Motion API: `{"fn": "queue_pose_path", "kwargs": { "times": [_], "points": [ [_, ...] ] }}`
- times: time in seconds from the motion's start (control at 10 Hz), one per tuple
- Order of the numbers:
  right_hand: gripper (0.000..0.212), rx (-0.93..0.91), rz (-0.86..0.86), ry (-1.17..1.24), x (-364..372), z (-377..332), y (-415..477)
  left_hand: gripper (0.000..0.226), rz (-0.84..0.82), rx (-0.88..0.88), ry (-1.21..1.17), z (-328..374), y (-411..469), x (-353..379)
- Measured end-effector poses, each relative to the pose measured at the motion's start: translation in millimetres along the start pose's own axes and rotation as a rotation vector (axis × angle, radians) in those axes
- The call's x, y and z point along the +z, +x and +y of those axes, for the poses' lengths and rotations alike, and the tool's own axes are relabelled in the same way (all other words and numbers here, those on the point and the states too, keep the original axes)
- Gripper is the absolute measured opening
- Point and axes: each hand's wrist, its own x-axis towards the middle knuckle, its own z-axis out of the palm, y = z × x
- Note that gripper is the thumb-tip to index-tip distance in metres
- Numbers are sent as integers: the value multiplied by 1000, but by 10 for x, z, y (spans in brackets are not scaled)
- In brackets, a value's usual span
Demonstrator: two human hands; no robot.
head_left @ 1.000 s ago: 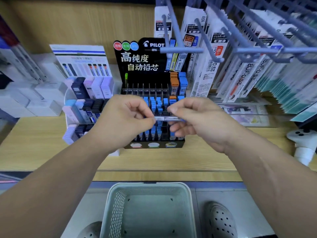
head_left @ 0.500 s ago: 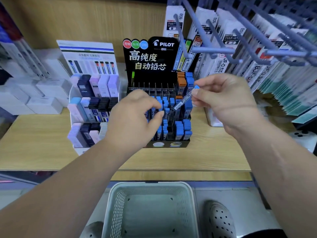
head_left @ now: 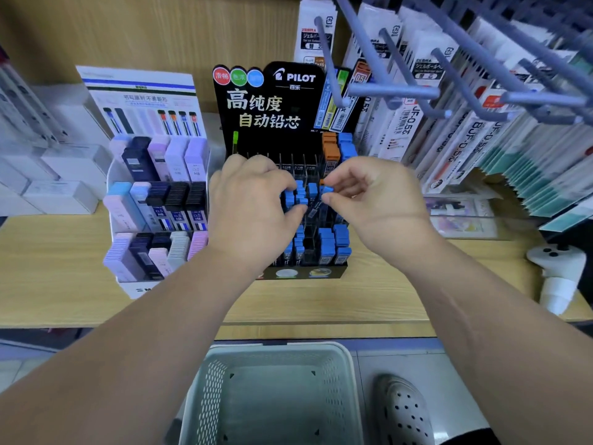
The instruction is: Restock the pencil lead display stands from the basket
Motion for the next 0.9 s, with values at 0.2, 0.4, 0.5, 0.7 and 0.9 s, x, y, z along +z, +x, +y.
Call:
{"fn": "queue_pose_path", "kwargs": {
  "times": [0.2, 0.4, 0.5, 0.7, 0.9],
  "points": [
    [11, -150, 21, -252, 77, 45, 39, 30, 0, 2, -30, -29, 19, 3],
    [8, -197, 74, -275, 188, 142, 54, 30, 6, 7, -31, -57, 9, -3],
    [8, -206, 91, -297, 208, 143, 60, 30, -1, 25, -35, -69, 13, 1],
    [8, -198, 79, -311, 193, 138, 67, 33, -11, 61, -62, -97, 22, -24],
    [6, -232, 77, -283, 144, 79, 42, 37, 0, 88, -74, -199, 25, -116]
  ]
}}
